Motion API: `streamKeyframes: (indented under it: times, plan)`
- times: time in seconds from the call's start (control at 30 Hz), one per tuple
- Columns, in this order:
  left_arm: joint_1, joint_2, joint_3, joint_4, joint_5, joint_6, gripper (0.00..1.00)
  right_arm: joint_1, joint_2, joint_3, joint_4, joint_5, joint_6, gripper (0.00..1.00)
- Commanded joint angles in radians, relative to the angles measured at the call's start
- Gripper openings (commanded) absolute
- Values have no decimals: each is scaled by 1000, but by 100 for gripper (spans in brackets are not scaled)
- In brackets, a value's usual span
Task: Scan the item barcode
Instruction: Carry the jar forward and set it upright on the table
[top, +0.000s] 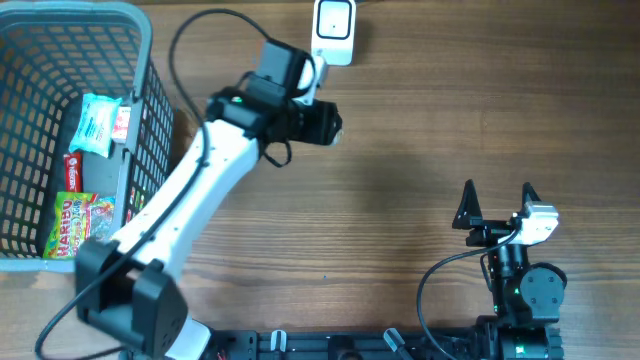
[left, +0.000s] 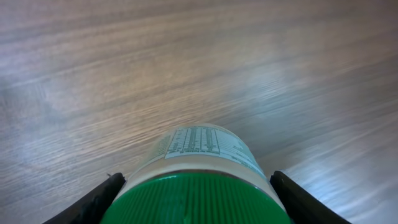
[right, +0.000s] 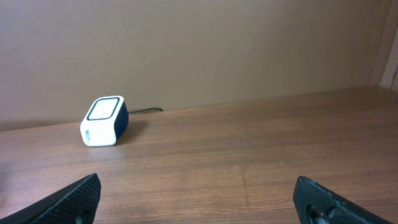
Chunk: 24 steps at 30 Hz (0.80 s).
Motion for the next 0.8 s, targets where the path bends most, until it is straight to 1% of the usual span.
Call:
streamKeyframes:
  times: [0.0,0.2,0.5,0.63,0.77]
  plan:
    - [-22,58,17,-17,-116,39,64,5,-5,-1,3,-16,-14,100]
    - [-23,184,16,-45,-118,39,64,5,-5,-1,4,-16,-14,100]
    - [-29,269,9,-57,-117,39,65,5,-5,-1,3,-16,-14,100]
    - [-58,304,9,-41,-117,39,67,5,-5,-1,3,-16,-14,100]
    - [-127,316,9,5,-118,39,69,5,-5,-1,3,-16,-14,100]
